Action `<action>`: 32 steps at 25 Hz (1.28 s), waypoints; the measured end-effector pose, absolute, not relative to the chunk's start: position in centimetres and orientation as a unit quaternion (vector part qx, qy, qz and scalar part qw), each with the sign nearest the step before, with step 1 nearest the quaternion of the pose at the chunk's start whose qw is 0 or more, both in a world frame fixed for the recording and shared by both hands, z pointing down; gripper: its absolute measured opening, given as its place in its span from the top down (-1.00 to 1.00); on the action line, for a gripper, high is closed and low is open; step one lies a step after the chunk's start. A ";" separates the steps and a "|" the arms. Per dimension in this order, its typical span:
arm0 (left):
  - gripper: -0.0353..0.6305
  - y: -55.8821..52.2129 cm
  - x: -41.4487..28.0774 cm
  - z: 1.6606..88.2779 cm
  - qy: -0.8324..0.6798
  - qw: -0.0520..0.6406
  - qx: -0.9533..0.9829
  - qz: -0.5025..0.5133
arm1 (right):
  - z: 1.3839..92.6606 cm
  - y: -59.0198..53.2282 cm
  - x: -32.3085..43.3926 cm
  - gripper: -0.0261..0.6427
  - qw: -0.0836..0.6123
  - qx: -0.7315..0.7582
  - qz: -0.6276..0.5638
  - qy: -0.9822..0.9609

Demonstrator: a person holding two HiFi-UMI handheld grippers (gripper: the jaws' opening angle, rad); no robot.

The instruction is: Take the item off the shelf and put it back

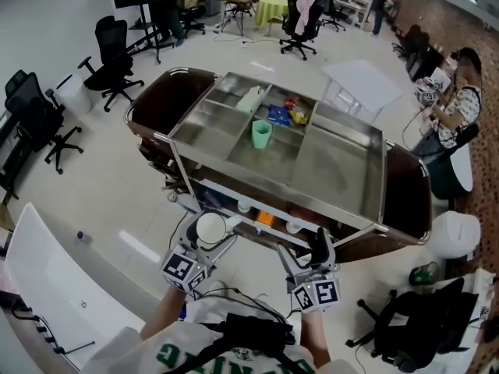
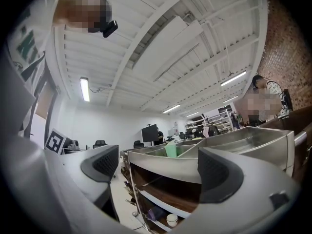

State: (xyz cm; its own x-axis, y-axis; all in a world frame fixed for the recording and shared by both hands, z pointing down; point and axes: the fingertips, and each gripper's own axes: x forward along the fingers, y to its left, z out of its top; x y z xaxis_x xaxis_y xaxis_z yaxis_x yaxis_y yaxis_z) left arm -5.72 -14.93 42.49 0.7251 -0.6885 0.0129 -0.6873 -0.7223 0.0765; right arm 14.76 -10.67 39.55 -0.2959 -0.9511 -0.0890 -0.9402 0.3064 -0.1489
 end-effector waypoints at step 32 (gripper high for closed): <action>-0.27 -12.7 -6.7 43.5 -0.369 0.038 0.929 0.000 | 40.2 -9.1 14.8 -0.63 0.070 -0.592 -0.041 0.802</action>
State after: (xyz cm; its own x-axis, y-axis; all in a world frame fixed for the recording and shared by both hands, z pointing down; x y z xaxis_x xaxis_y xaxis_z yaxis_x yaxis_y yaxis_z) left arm -6.66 -12.68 43.48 0.7277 -0.6853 0.0282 -0.6853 -0.7249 0.0705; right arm 14.78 -9.11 40.24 -0.2900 -0.9549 -0.0638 -0.9435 0.2965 -0.1482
